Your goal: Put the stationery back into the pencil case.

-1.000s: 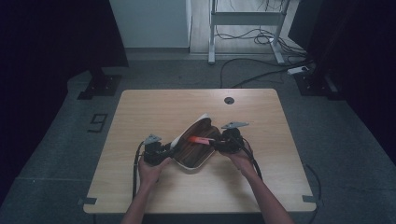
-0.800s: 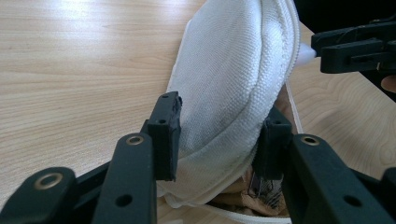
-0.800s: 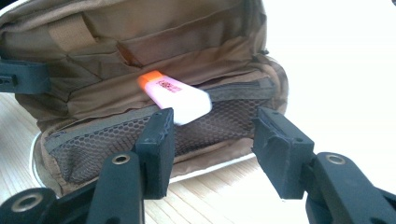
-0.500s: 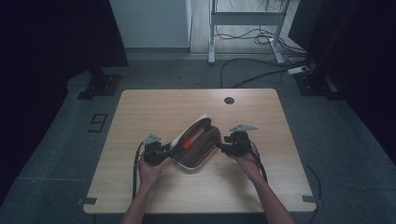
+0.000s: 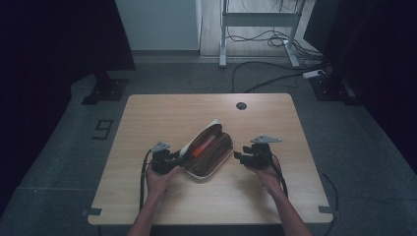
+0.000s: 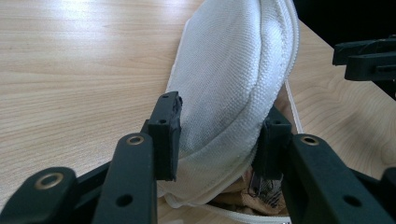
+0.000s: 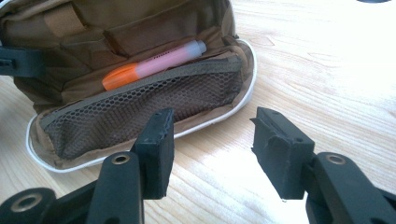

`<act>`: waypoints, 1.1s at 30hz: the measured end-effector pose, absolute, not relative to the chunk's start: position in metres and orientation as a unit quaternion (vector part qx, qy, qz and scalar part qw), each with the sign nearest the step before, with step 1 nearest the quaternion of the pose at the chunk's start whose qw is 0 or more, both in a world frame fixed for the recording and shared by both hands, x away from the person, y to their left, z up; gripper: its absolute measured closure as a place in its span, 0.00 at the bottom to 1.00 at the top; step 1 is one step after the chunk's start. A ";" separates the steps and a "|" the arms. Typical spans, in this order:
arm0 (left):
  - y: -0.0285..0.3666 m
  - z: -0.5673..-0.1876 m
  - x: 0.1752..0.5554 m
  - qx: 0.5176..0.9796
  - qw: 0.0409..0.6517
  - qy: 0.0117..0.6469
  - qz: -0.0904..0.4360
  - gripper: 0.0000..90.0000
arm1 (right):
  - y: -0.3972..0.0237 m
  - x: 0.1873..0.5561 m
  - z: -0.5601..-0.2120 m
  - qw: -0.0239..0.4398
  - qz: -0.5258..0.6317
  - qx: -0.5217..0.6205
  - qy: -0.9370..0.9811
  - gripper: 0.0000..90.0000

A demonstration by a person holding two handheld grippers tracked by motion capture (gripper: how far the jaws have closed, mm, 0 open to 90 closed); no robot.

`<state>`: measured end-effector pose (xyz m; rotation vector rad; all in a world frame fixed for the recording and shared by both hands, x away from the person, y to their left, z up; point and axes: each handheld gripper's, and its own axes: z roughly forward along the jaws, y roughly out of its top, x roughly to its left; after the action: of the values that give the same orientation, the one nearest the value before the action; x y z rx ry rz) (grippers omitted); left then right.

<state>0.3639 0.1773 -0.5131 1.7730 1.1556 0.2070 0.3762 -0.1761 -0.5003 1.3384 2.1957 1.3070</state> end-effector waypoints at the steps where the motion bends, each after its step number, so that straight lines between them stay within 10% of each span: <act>1: 0.177 -0.513 0.364 0.729 0.486 0.475 0.085 0.65 | -0.177 0.375 -0.501 0.129 0.451 0.460 0.754 0.52; 33: 0.177 -0.513 0.364 0.728 0.487 0.475 0.085 0.65 | -0.214 0.339 -0.529 0.144 0.461 0.468 0.740 0.48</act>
<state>0.3635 0.1771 -0.5132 1.7719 1.1552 0.2071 0.3385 -0.2145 -0.5290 1.3493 2.1344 1.3283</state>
